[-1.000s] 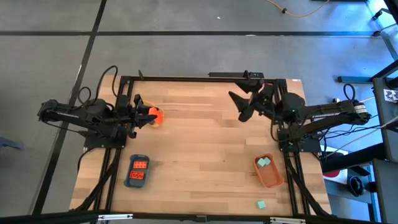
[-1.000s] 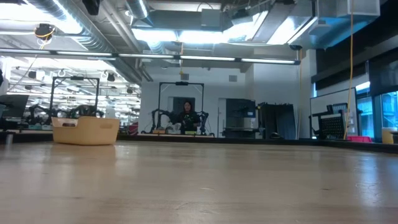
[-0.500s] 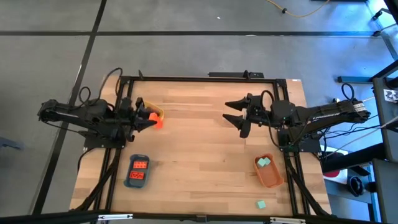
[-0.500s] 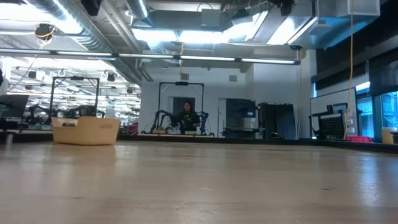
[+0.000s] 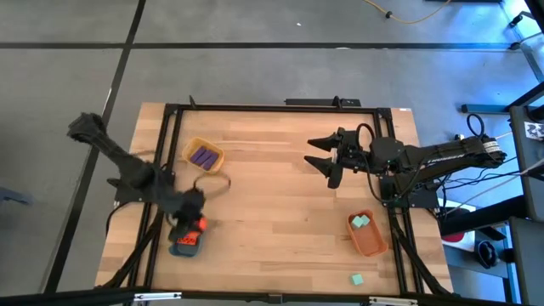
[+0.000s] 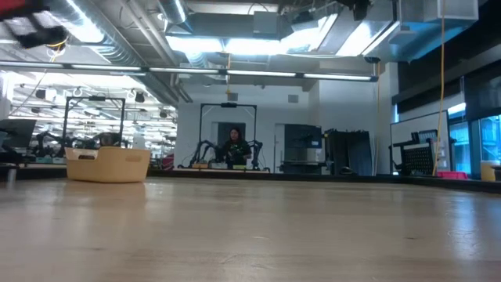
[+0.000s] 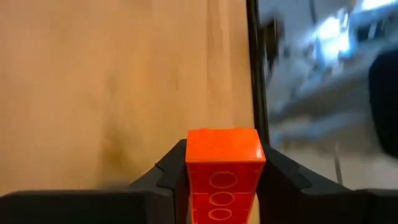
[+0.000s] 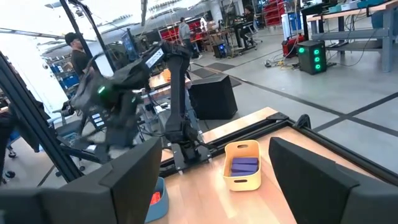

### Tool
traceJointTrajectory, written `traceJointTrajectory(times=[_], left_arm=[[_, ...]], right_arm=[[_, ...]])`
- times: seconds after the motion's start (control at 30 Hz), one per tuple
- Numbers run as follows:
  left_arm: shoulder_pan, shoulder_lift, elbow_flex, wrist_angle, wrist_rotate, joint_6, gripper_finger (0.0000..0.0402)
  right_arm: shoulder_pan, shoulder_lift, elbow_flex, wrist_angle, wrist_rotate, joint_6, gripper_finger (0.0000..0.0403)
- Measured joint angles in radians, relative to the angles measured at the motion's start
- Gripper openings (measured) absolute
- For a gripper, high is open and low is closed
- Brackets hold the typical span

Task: Sort & place blocks by color
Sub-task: Put the orange game piece into the green bin, then put the light blue wooden block into the orange bin

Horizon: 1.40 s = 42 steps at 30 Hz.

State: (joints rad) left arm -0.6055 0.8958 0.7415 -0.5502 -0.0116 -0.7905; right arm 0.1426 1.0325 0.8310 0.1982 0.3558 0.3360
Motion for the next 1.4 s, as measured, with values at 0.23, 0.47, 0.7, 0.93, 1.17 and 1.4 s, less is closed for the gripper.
traceJointTrajectory(times=[0.23, 0.47, 0.7, 0.93, 1.17, 1.4], left_arm=[[-0.259, 0.17, -0.031, -0.088, -0.012, -0.151, 0.0128], [-0.265, 0.308, -0.051, -0.126, -0.055, -0.054, 0.0128], [-0.234, 0.402, -0.052, -0.125, -0.01, 0.011, 0.0128], [-0.234, 0.414, -0.052, -0.123, -0.003, 0.015, 0.0166], [-0.198, 0.402, -0.013, -0.129, 0.031, -0.014, 0.0193], [-0.132, 0.3, 0.068, -0.297, 0.023, 0.033, 0.0202]], right_arm=[[0.0, 0.0, 0.0, -0.005, 0.0, -0.004, 0.03], [-0.001, 0.0, 0.0, -0.008, 0.005, -0.007, 0.03], [-0.001, 0.001, 0.0, -0.009, 0.015, -0.022, 0.03], [-0.001, 0.001, 0.0, -0.009, 0.017, -0.029, 0.03], [-0.001, 0.001, 0.0, -0.009, 0.017, -0.03, 0.03], [-0.001, 0.001, 0.0, -0.008, 0.017, -0.049, 0.03]])
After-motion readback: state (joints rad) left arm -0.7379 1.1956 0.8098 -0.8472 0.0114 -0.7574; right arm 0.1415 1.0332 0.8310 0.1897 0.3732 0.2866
